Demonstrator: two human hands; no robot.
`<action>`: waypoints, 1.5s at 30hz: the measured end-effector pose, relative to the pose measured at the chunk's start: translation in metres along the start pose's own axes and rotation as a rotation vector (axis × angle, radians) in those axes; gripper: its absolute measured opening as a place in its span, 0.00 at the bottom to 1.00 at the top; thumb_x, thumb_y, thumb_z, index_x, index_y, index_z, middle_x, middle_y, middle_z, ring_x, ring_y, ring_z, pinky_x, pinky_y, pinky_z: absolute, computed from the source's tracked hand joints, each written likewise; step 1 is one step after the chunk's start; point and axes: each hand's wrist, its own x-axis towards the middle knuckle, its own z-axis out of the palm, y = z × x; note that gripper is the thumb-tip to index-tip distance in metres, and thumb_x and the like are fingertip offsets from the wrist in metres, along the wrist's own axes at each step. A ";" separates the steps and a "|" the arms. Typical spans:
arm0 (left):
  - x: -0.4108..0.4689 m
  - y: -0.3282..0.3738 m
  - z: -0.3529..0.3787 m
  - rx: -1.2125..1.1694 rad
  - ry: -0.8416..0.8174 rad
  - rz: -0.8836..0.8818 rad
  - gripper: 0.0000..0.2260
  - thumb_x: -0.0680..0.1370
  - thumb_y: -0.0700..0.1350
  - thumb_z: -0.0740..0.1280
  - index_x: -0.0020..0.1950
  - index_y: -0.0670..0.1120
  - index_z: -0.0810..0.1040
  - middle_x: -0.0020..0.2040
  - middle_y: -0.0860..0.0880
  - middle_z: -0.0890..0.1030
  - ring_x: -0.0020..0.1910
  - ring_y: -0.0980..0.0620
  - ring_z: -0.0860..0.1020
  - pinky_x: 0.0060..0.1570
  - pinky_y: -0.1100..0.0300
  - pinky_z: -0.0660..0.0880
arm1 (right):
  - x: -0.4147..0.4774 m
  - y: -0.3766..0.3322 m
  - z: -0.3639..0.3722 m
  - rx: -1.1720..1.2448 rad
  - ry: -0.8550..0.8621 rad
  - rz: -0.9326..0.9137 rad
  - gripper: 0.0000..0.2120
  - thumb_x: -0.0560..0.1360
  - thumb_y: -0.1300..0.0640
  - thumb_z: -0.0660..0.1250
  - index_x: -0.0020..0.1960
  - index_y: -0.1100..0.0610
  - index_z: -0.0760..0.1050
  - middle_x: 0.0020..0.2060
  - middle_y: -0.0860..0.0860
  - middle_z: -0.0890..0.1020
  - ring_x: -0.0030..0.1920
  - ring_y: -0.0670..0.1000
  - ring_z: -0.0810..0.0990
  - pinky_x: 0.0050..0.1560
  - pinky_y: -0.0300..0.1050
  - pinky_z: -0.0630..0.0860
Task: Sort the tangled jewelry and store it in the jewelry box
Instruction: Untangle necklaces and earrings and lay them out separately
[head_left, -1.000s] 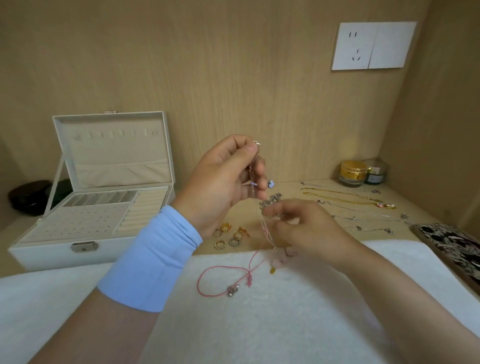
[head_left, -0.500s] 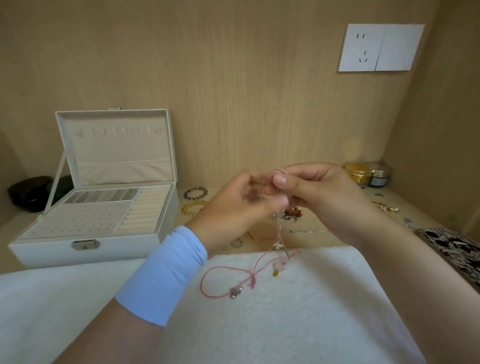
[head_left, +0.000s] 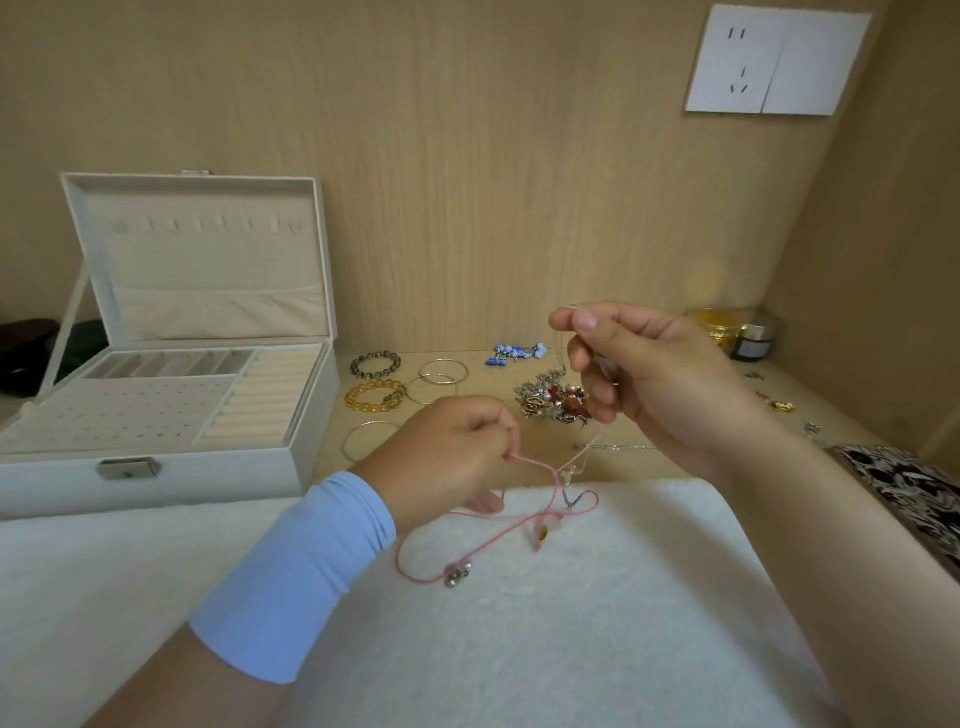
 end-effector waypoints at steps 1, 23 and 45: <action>0.000 0.000 -0.001 -0.030 0.004 -0.015 0.19 0.77 0.37 0.57 0.30 0.52 0.76 0.23 0.55 0.68 0.24 0.50 0.76 0.36 0.52 0.73 | 0.000 0.001 0.000 -0.066 0.009 -0.009 0.07 0.79 0.56 0.67 0.49 0.56 0.84 0.33 0.50 0.77 0.27 0.49 0.66 0.27 0.41 0.64; -0.037 0.016 -0.047 0.665 -0.457 -0.314 0.12 0.76 0.44 0.65 0.42 0.57 0.87 0.35 0.63 0.83 0.36 0.66 0.79 0.34 0.76 0.69 | -0.020 -0.007 -0.018 -0.537 -0.596 0.262 0.20 0.74 0.47 0.68 0.29 0.58 0.78 0.25 0.54 0.77 0.33 0.60 0.77 0.54 0.62 0.78; -0.007 -0.006 0.009 0.738 -0.113 0.116 0.10 0.72 0.60 0.72 0.52 0.62 0.84 0.45 0.62 0.80 0.49 0.60 0.78 0.53 0.61 0.74 | -0.024 0.003 -0.010 -0.956 -0.665 0.425 0.07 0.67 0.49 0.80 0.43 0.48 0.86 0.32 0.44 0.82 0.32 0.39 0.75 0.38 0.36 0.71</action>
